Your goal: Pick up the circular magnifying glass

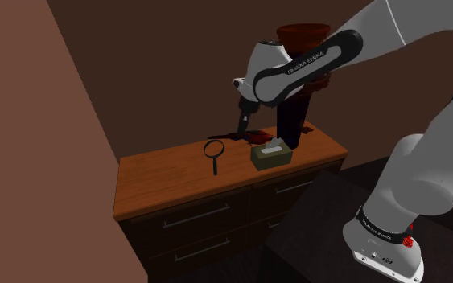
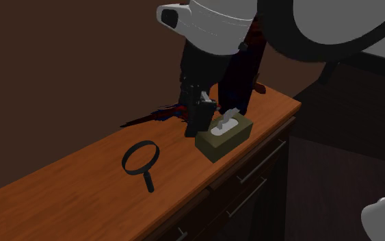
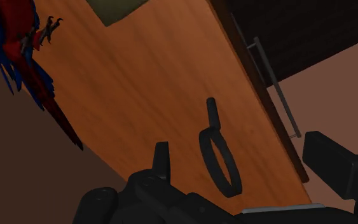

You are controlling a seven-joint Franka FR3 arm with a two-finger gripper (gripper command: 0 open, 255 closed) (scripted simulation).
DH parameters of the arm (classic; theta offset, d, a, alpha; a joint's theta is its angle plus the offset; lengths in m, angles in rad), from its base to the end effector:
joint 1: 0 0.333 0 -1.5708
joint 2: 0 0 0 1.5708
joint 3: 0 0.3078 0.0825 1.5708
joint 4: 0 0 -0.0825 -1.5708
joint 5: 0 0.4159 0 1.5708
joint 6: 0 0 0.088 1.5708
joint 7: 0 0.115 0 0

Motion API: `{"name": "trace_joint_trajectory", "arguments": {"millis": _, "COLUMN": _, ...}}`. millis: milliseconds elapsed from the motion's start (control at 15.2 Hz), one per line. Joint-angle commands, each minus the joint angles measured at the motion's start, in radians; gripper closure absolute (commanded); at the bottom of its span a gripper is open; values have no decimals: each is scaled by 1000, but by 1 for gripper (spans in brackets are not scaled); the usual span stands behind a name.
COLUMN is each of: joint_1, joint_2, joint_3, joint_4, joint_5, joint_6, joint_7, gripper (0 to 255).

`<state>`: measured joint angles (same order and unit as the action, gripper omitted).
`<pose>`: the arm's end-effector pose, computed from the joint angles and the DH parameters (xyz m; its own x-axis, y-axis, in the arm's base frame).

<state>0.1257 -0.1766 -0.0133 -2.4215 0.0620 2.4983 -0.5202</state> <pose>0.5143 0.0580 0.3661 0.8021 0.5461 0.2416 0.5444 -0.8350 0.0799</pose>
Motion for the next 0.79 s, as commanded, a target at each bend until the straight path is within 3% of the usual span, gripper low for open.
{"name": "trace_joint_trajectory", "arguments": {"millis": 0, "joint_1": 10, "joint_2": 75, "joint_3": -4, "joint_4": 34, "joint_5": 14, "joint_6": 58, "joint_7": -52, "gripper": 0}}
{"name": "trace_joint_trajectory", "arguments": {"millis": 264, "joint_1": 26, "joint_2": 228, "joint_3": 5, "joint_4": 123, "joint_5": 45, "joint_6": 152, "joint_7": -142, "gripper": 0}}
{"name": "trace_joint_trajectory", "arguments": {"millis": 726, "joint_1": 26, "joint_2": 299, "joint_3": 12, "joint_4": 112, "joint_5": 64, "joint_6": 237, "joint_7": -166, "gripper": 0}}
